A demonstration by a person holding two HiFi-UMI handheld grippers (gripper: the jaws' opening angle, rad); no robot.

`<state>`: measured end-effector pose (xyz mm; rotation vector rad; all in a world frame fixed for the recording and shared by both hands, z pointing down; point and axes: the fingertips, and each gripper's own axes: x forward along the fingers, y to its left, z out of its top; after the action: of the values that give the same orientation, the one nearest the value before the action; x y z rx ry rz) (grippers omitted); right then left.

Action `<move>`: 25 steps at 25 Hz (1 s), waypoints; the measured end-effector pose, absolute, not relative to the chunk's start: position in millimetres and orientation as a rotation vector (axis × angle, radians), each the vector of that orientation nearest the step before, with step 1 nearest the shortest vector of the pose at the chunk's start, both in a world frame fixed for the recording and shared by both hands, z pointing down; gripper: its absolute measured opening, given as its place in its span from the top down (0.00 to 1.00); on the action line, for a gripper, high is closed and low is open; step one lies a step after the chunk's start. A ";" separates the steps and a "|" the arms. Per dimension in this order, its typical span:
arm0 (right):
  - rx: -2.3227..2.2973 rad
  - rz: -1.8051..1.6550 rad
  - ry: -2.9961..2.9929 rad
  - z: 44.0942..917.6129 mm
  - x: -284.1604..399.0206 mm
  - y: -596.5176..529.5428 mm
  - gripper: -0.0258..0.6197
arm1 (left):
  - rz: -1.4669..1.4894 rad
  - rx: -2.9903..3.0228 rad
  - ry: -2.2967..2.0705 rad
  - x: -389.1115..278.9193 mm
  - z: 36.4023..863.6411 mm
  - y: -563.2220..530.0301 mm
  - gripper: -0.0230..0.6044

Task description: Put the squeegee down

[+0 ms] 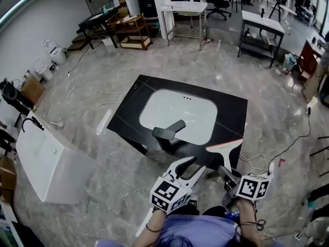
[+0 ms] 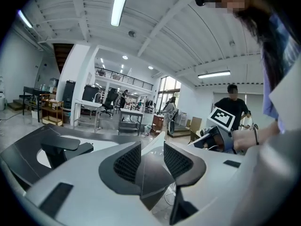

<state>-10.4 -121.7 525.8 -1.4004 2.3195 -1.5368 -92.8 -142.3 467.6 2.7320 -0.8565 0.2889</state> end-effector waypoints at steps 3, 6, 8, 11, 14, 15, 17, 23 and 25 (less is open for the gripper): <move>-1.436 -1.543 2.291 528.6 -3.3 -121.5 0.89 | 0.290 2.737 -0.803 -84.7 470.2 -142.8 0.71; -1.476 -1.516 2.260 522.8 5.5 -125.0 0.89 | 0.300 2.742 -0.763 -77.6 472.5 -145.4 0.71; -1.495 -1.510 2.240 520.5 11.2 -124.8 0.89 | 0.301 2.739 -0.745 -73.2 474.0 -148.0 0.71; -1.497 -1.515 2.207 523.6 19.6 -121.9 0.89 | 0.297 2.743 -0.720 -66.4 471.7 -150.8 0.71; -1.520 -1.515 2.195 521.0 32.7 -124.8 0.89 | 0.284 2.753 -0.716 -56.4 466.0 -155.4 0.71; -1.525 -1.517 2.200 519.7 36.1 -127.5 0.89 | 0.282 2.752 -0.724 -54.3 464.9 -157.5 0.71; -1.521 -1.506 2.215 517.4 41.5 -136.7 0.89 | 0.280 2.745 -0.746 -52.2 464.4 -162.8 0.71; -1.487 -1.490 2.266 516.0 65.8 -170.0 0.89 | 0.284 2.725 -0.824 -35.7 469.4 -189.8 0.71; -1.470 -1.510 2.293 518.2 74.3 -179.1 0.89 | 0.271 2.708 -0.853 -27.3 469.4 -199.7 0.71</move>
<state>74.3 -179.1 518.2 -1.4701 2.2933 -1.5095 -27.3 -199.7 469.4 2.7085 -0.8531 0.2714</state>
